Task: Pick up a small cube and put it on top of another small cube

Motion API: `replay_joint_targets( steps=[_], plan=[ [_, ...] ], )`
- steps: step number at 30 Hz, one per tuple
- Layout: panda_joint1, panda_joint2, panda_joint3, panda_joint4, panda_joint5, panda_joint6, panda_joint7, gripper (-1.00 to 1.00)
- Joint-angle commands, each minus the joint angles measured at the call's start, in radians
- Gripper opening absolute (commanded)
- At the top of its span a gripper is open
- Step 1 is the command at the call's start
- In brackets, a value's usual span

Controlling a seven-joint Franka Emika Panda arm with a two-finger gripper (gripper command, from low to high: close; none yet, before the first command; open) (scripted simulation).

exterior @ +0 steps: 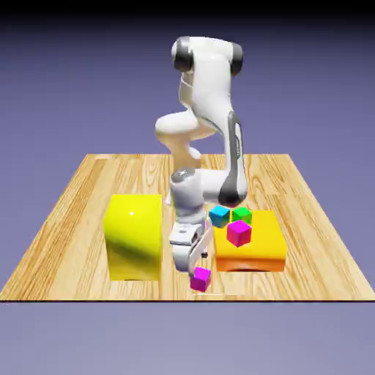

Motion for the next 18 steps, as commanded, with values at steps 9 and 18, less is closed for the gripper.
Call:
replay_joint_targets(
  steps=[9, 18],
  plan=[
    [0.074, -0.126, -0.107, -0.058, -0.149, -0.057, 0.117, -1.0],
    [0.08, -0.434, -0.03, -0.122, -0.44, -0.31, -0.14, -1.0]
  ],
)
